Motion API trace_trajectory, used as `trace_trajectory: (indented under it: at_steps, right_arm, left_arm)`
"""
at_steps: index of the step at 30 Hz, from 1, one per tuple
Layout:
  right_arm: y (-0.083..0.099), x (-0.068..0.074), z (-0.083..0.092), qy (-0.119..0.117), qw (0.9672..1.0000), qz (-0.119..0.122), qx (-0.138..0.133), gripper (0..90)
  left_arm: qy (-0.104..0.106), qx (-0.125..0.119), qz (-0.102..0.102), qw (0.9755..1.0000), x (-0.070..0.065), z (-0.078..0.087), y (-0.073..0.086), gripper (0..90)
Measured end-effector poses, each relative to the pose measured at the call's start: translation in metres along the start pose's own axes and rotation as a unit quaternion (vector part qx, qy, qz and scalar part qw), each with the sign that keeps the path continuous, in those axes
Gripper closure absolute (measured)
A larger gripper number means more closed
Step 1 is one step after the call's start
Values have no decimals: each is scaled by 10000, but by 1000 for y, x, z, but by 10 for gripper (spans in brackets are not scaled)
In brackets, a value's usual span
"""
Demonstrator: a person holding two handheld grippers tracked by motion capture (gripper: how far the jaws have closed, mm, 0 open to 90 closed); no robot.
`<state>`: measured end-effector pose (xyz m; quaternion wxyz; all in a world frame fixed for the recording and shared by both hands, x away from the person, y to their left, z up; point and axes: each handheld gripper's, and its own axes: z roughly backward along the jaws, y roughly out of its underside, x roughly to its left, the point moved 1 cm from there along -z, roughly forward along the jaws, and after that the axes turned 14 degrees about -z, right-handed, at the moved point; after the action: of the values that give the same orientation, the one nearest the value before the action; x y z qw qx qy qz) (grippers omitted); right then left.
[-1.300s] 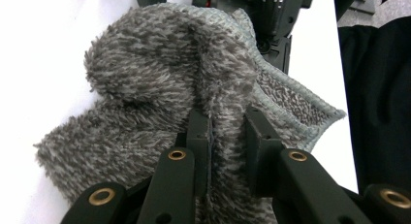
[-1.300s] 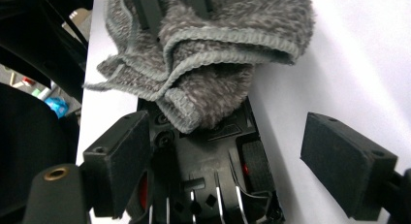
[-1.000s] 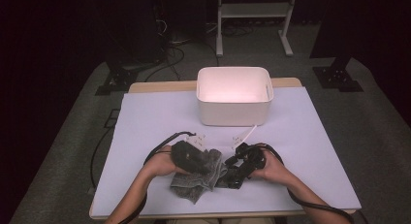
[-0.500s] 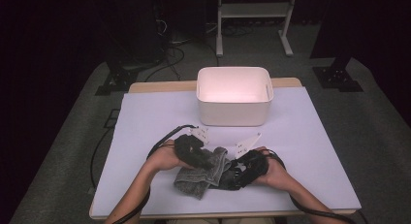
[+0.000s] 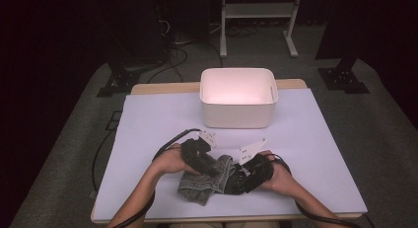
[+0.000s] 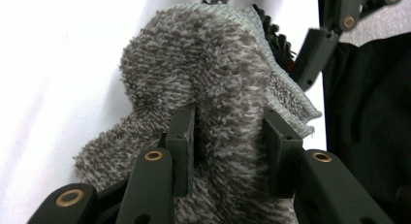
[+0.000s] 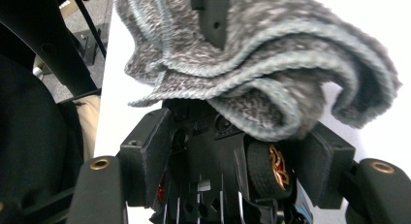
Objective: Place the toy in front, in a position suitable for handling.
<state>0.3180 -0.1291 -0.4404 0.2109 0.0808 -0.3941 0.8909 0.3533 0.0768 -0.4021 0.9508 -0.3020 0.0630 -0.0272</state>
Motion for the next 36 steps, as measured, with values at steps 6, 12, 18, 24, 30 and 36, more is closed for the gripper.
trace_trajectory:
  at_steps: [6, 12, 18, 24, 30, 36]
  right_arm:
    - [-1, -1, 3, -33, 9999, -100, -39, 294]
    - [-2, -3, -6, -52, 9996, -257, 53, 277]
    - [1, 0, -6, 30, 9996, -289, -28, 277]
    - [7, 6, -4, 188, 9995, -146, -201, 281]
    - [8, 11, -3, 332, 9990, 75, -285, 284]
    - [9, 13, -3, 335, 9990, 80, -281, 285]
  left_arm:
    - [-122, 27, -103, 9999, -9, 0, 8, 653]
    - [-60, 21, -41, 10000, -10, -2, 14, 652]
    - [63, 40, 222, 9997, -6, -5, 15, 554]
    - [278, -22, 544, 9981, -5, -11, 16, 450]
    - [478, -28, 835, 9954, -1, -20, 17, 364]
    - [656, -114, 817, 9944, 1, -22, 20, 437]
